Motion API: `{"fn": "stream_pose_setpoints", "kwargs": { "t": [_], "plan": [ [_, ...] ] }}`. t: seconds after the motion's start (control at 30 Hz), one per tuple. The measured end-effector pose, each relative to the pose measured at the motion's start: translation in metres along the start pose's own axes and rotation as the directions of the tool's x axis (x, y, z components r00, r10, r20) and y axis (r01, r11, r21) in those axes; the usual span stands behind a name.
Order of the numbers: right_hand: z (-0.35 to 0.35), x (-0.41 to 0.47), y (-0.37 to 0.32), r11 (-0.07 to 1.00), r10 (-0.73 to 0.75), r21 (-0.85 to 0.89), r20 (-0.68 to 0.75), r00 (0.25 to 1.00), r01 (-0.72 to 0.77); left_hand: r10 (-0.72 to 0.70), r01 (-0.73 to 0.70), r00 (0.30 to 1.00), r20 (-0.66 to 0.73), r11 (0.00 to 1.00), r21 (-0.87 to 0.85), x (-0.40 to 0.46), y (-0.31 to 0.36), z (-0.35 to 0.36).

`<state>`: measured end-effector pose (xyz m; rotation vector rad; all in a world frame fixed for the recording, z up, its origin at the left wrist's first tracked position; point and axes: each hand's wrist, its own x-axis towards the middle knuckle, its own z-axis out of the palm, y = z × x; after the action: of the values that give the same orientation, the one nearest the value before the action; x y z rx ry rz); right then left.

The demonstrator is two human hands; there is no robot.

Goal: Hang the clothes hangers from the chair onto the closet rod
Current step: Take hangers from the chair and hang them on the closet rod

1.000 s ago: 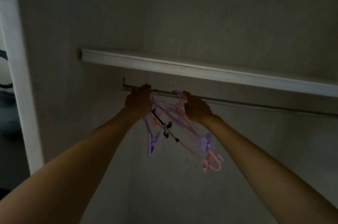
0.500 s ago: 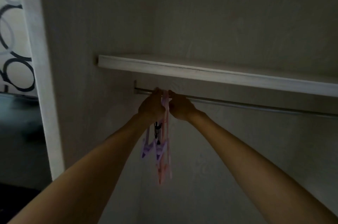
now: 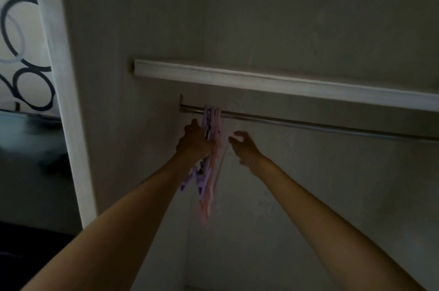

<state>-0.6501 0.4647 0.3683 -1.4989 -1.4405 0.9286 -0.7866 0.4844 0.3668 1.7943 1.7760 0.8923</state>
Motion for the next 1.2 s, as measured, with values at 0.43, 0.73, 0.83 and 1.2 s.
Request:
{"fn": "stream_pose_setpoints", "kwargs": {
  "t": [0.43, 0.73, 0.83, 1.2],
  "plan": [
    [0.041, -0.006, 0.007, 0.963, 0.137, 0.159, 0.403, 0.905, -0.216, -0.059, 0.065, 0.985, 0.164, 0.997, -0.035, 0.029, -0.026, 0.001],
    [0.040, -0.005, 0.008, 0.977, 0.132, 0.112, 0.355, 0.926, -0.182, -0.047, 0.043, 0.987, 0.152, 0.999, 0.026, 0.016, -0.018, -0.003],
    [0.040, -0.008, 0.010, 0.980, 0.146, 0.081, 0.343, 0.928, -0.184, -0.045, 0.042, 0.992, 0.120, 0.999, 0.024, 0.011, -0.015, -0.005],
    [0.002, -0.040, 0.006, 0.984, 0.127, -0.142, 0.158, 0.979, -0.105, 0.172, -0.156, 0.984, -0.052, 0.962, 0.224, -0.048, 0.002, -0.013]
  ]
}}
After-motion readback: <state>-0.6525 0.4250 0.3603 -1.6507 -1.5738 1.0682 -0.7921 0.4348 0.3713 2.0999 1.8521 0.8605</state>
